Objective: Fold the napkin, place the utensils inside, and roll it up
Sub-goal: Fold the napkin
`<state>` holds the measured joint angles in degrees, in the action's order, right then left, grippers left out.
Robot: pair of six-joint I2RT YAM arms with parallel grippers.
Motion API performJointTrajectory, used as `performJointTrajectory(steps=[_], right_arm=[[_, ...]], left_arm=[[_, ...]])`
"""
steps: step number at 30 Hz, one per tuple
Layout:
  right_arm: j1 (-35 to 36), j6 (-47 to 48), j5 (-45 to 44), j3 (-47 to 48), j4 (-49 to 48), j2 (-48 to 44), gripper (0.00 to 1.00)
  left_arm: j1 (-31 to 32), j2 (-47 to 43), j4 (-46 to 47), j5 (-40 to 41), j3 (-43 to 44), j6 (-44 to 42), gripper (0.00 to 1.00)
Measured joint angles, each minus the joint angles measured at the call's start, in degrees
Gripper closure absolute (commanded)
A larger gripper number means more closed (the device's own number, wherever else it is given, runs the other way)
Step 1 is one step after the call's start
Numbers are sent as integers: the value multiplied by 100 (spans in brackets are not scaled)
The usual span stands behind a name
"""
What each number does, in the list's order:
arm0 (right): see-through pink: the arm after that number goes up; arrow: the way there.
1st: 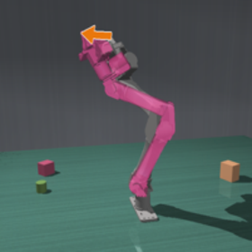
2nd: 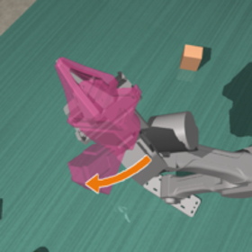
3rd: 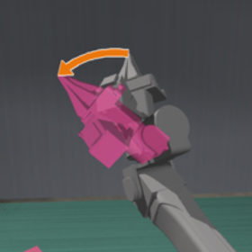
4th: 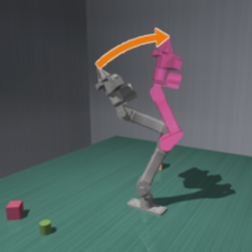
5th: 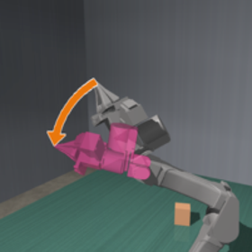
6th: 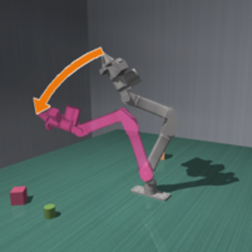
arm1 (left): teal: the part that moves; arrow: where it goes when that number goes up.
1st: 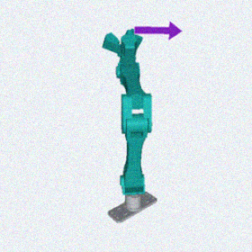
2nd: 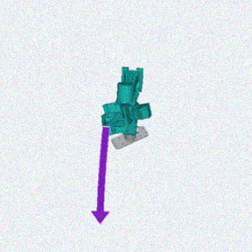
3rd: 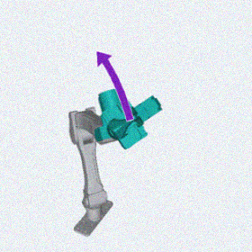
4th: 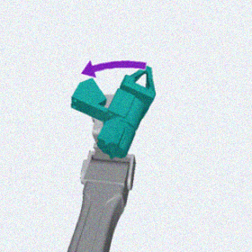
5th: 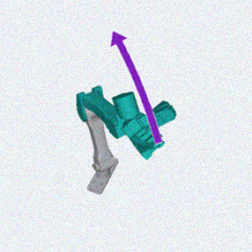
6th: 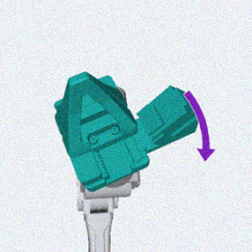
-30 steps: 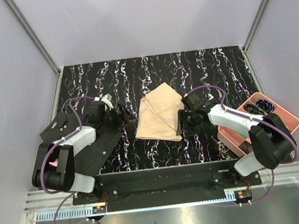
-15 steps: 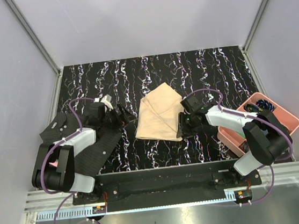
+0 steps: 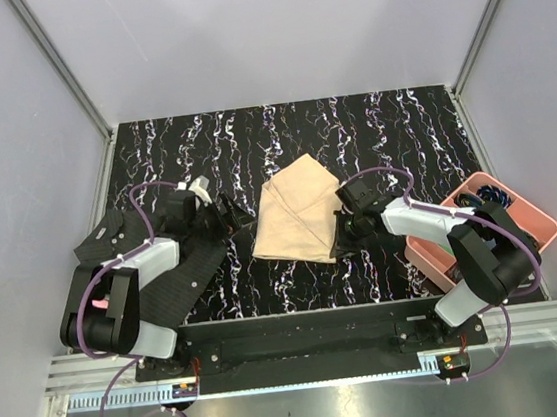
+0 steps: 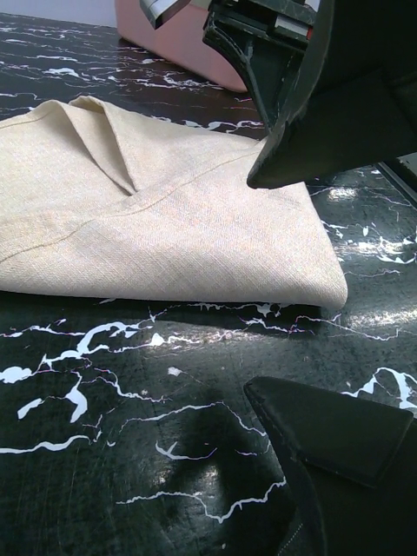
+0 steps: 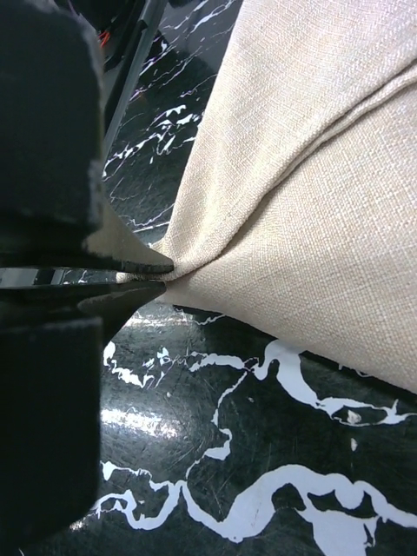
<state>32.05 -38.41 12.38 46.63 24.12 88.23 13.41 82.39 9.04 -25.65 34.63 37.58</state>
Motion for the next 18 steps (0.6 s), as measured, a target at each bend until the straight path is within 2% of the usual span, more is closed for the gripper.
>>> performJointTrajectory(steps=[18], right_arm=[[4, 597, -229, 520, 87, -81, 99]], left_arm=[[90, 138, 251, -315, -216, 50, 9]])
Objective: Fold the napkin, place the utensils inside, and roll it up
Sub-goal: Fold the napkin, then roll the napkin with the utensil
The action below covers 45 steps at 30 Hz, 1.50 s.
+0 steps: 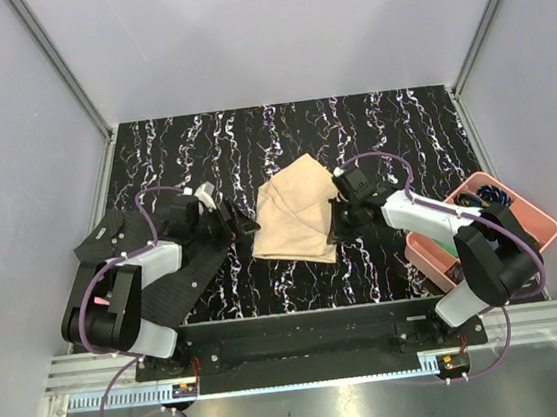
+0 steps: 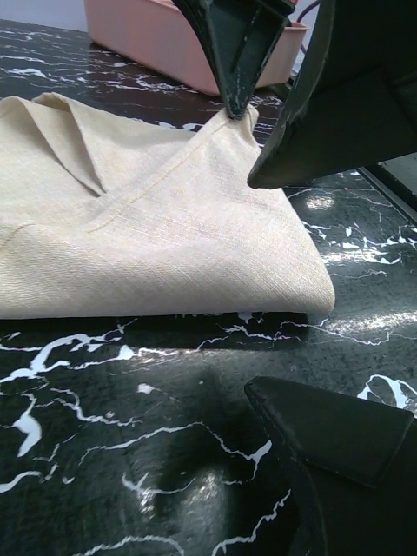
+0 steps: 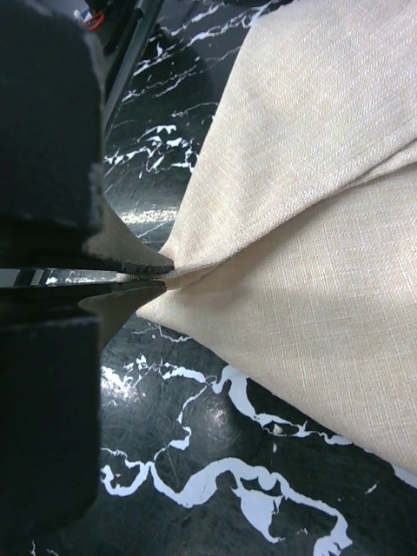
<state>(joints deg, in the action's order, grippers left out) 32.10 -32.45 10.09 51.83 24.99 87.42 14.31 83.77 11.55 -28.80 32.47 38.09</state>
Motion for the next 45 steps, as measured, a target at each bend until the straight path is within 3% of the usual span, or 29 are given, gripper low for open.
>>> performJointTrajectory(steps=[7, 14, 17, 25, 28, 39, 45], right_arm=[[0, 203, -57, -22, 127, 2, 99], [0, 245, -37, -240, 144, 2, 96], [2, 249, -39, -299, 146, 2, 87], [2, 323, -50, -315, 173, -13, 44], [2, 426, -63, -310, 223, -111, 35], [332, 1379, -507, 7, 186, -1117, 24], [1451, 2052, -1150, 118, -590, -1025, 21]], left_arm=[[173, 4, 50, -7, -146, 22, 10], [319, 9, 107, -7, -310, 101, 18], [378, 11, 208, -13, -389, 149, 26], [431, 275, 695, -212, -595, 365, 51], [446, 380, 850, -313, -636, 442, 63], [461, 494, 1080, -533, -673, 702, 100], [461, 492, 1080, -678, -623, 767, 100]])
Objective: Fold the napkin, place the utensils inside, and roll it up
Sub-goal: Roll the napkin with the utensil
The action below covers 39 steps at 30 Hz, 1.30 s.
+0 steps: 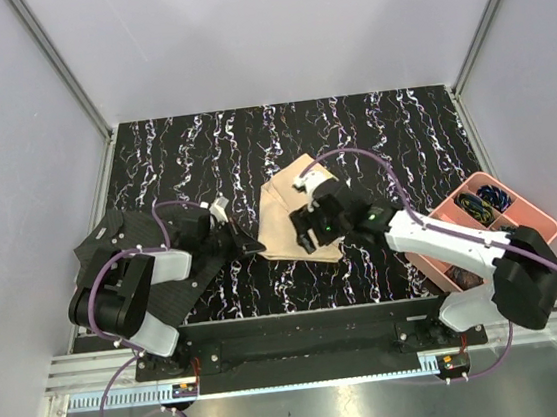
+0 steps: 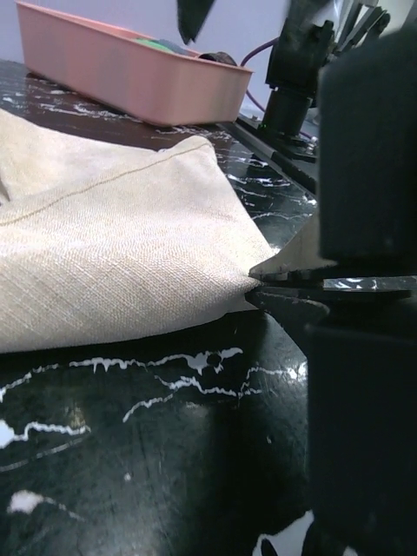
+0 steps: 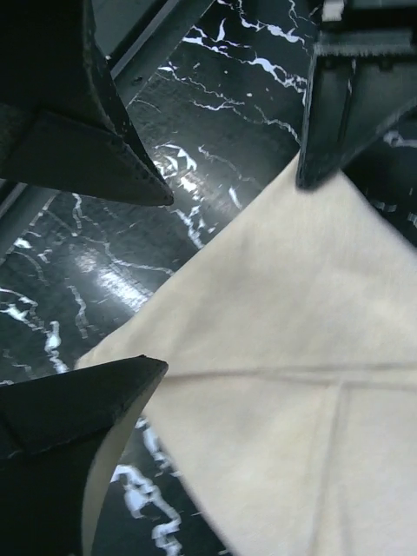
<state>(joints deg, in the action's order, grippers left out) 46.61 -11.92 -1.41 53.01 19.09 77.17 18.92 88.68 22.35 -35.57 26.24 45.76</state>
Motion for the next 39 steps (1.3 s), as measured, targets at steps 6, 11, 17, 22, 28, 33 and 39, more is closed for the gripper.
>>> performJointTrajectory(steps=[6, 11, 17, 22, 28, 33, 39], right_arm=[[951, 522, -776, 195, -811, 857, 21], [1692, 809, -1443, 468, -1377, 1698, 21], [2153, 1032, -2503, 568, -1862, 2430, 21], [2273, 1108, -3014, 612, -2048, 2874, 21], [2347, 1143, -3620, 754, -2144, 3204, 23], [2347, 1143, -4070, 719, -2094, 3252, 24], [2356, 1049, -4380, 332, -2129, 3029, 25]], left_arm=[[0, -4, -83, -118, 151, 26, 100], [0, -7, -234, -142, 232, 24, 100], [-11, -9, -304, -177, 234, 37, 100], [-42, -20, -304, -223, 234, 44, 100], [-72, -24, -308, -289, 234, 44, 100], [-155, -24, -334, -326, 234, 44, 100], [-190, -24, -348, -332, 238, 44, 100]])
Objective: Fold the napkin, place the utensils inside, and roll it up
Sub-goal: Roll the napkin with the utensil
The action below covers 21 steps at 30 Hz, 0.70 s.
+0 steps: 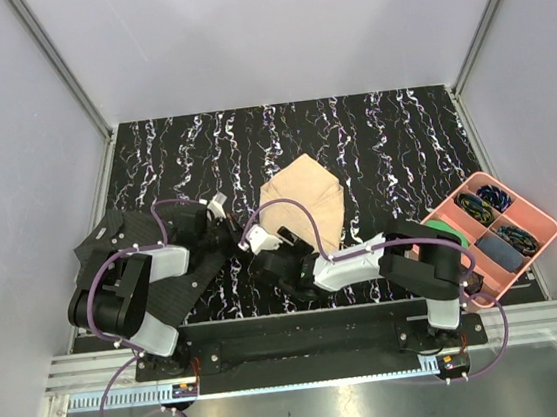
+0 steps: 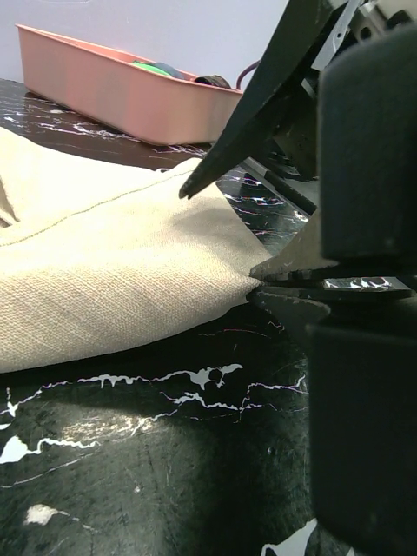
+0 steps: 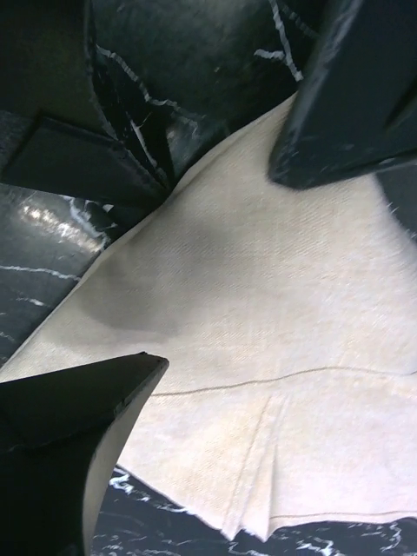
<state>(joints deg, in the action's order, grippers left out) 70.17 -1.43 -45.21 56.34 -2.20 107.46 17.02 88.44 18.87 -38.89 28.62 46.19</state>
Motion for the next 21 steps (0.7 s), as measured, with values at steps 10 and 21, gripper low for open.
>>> performJointTrajectory(steps=[10, 21], right_arm=[[136, 11, -367, -302, 55, -98, 49], [157, 356, -256, -448, -11, -24, 100]], left_arm=[[-15, 0, -4, -20, 66, -2, 100], [-15, 11, -35, -79, 181, -20, 66]])
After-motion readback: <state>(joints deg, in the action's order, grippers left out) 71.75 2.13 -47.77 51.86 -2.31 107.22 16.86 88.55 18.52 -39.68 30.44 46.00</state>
